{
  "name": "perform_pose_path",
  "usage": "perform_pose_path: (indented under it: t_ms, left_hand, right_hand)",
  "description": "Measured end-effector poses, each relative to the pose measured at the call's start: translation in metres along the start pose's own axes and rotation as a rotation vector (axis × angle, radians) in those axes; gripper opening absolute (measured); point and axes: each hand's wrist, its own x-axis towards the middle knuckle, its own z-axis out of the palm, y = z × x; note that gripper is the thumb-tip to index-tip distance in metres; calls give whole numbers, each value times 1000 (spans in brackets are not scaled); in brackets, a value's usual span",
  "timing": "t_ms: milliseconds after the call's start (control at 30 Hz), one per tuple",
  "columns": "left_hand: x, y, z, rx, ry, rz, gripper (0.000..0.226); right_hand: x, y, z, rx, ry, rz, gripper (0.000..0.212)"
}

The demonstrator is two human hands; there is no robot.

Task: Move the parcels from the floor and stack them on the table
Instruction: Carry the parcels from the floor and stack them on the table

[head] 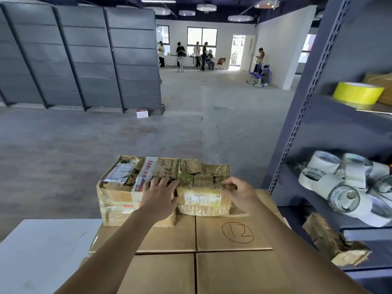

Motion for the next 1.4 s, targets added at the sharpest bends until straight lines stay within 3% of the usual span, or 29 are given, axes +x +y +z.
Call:
perform_pose_path:
  t_ms: [133, 267, 400, 500, 600, 667, 867, 967, 1067, 1167, 1233, 1333, 1400]
  left_hand:
    - [-1, 3, 6, 36, 36, -25, 57]
    - [0, 5, 5, -60, 119, -42, 57]
    - [5, 6, 1, -313, 181, 9, 54]
    - [6, 9, -8, -479, 57, 139, 63]
    - [15, 16, -16, -686, 1, 114, 66]
    - [25, 18, -21, -771, 62, 47, 58]
    - [50, 32, -33, -902, 133, -211, 36]
    - [63, 35, -37, -915, 130, -322, 39]
    - [69, 37, -42, -924, 71, -371, 55]
    - [68, 35, -43, -1031, -11, -392, 62]
    - [62, 32, -41, -876, -22, -292, 53]
    - [51, 18, -30, -478, -3, -64, 37]
    - [46, 9, -20, -402, -106, -15, 43]
  right_hand:
    - [-3, 4, 0, -9, -37, -32, 34]
    - [-3, 1, -7, 30, 149, -69, 28]
    - [12, -3, -32, 78, 309, 80, 27]
    - [23, -1, -41, 124, 344, 261, 31]
    - [29, 6, -43, 277, 276, 403, 34]
    - [28, 4, -41, 596, 224, 431, 42]
    - [5, -13, -43, 861, -20, 239, 52]
    - [-10, -14, -49, 760, -198, 124, 64]
    - [-6, -15, -44, 585, -159, 181, 87]
    - [10, -16, -34, 379, -13, 231, 66]
    - [17, -15, -26, 174, -11, 281, 56]
    - [15, -10, -15, 66, -132, 310, 74]
    - [13, -5, -9, 71, -166, 289, 80]
